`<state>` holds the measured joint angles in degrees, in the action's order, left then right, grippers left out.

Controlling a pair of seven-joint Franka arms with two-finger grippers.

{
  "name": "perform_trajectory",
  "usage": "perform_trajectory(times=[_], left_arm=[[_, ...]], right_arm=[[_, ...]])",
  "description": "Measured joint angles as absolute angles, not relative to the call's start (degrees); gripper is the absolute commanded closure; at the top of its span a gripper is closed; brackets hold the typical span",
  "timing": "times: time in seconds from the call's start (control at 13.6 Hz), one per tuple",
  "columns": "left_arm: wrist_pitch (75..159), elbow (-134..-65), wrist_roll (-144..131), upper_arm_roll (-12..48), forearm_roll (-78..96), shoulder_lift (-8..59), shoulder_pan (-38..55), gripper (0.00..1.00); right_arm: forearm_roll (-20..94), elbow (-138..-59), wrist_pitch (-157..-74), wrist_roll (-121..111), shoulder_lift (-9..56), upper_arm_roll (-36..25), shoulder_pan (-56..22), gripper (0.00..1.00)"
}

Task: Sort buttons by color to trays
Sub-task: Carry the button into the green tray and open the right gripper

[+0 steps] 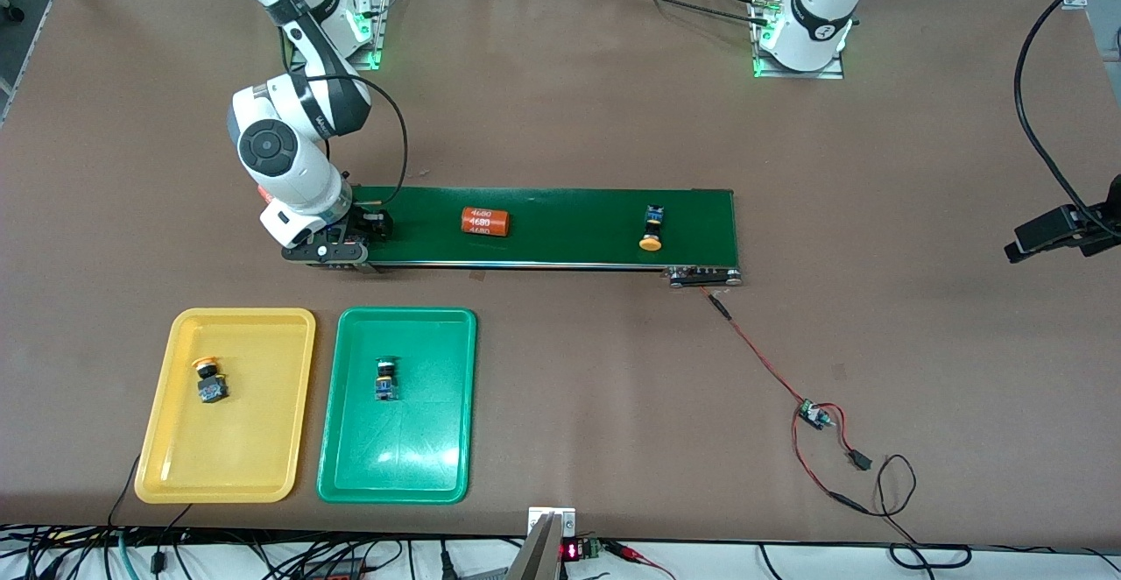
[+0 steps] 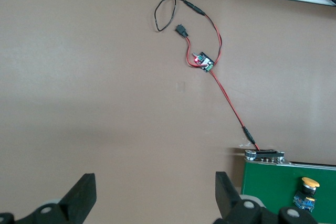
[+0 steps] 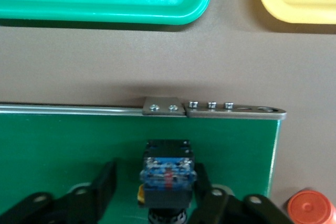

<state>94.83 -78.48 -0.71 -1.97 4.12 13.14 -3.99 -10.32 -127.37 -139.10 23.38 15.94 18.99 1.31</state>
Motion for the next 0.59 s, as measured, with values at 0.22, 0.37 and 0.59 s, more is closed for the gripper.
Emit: perform_trajectory(times=[0.22,0.37,0.59], left_arm=[[98.3,-83.7,-0.7,-1.4,4.1,11.0,-3.7,0.00],[100.5,-87.9,-0.5,-1.2,4.1,8.7,-3.6,0.00],[100.0,-89.7,-0.4,-1.4,4.1,7.0,-3.7,0.00]], right_arm=[[-10.3,-127.4,-138.8,21.5,15.9,18.9,2.2,0.94],[-10.3,-127.3,-138.6,21.3,15.9,18.9,2.5,0.94],[-10.3,-126.2,-137.4,21.0,15.9,18.9,2.8,0.93]])
